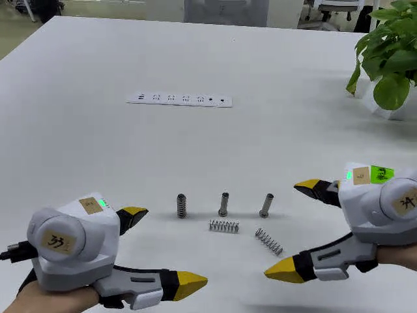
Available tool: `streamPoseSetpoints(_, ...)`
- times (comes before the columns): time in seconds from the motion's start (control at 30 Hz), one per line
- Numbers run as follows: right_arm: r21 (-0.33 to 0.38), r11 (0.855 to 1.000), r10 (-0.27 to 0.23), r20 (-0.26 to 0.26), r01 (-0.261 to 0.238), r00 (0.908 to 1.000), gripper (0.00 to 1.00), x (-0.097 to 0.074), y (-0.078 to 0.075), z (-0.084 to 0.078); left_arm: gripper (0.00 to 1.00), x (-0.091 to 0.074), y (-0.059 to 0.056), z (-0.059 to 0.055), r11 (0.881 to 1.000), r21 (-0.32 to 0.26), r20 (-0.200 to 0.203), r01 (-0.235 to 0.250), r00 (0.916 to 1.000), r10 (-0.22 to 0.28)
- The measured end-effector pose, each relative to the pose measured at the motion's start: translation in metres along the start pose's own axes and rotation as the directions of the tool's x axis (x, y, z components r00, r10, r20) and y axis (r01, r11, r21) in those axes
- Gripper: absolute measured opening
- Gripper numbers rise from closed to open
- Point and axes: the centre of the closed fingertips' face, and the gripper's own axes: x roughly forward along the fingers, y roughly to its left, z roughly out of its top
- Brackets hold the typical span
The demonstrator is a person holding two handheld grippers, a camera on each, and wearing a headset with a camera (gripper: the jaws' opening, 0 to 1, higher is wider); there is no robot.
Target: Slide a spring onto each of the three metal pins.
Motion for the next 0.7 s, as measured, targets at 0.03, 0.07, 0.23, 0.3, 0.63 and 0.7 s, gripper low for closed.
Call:
streamPoseSetpoints(0.03,0.01,1.0,-0.004,0.0,0.004,1.0,0.99,-0.002,0.0,-0.003,0.96,0.0,0.0,0.0,1.0,0.0,0.0,0.0,1.0,0.0)
streamPoseSetpoints(0.07,0.02,1.0,-0.008,-0.003,0.008,1.0,0.99,-0.005,0.0,-0.008,0.97,0.0,0.0,0.0,1.0,0.0,-0.001,0.001,1.0,-0.001)
streamPoseSetpoints(0.23,0.047,0.999,-0.028,0.001,0.028,0.9996,0.99,-0.013,0.004,-0.017,0.96,0.001,-0.001,-0.002,1.0,0.006,-0.011,0.002,0.9999,-0.002)
streamPoseSetpoints(0.3,0.066,0.997,-0.043,0.006,0.043,0.999,0.99,-0.016,0.004,-0.02,0.96,0.002,-0.001,-0.002,1.0,0.006,-0.016,0.002,0.9999,-0.002)
streamPoseSetpoints(0.63,0.11,0.992,-0.063,0.018,0.061,0.9978,0.99,-0.02,0.011,-0.027,0.95,0.004,0.0,-0.004,0.999,0.041,-0.035,0.01,0.9993,-0.009)
streamPoseSetpoints(0.7,0.111,0.992,-0.064,0.018,0.062,0.9978,0.99,-0.021,0.01,-0.029,0.94,0.006,-0.003,-0.002,0.998,0.055,-0.042,0.016,0.999,-0.014)
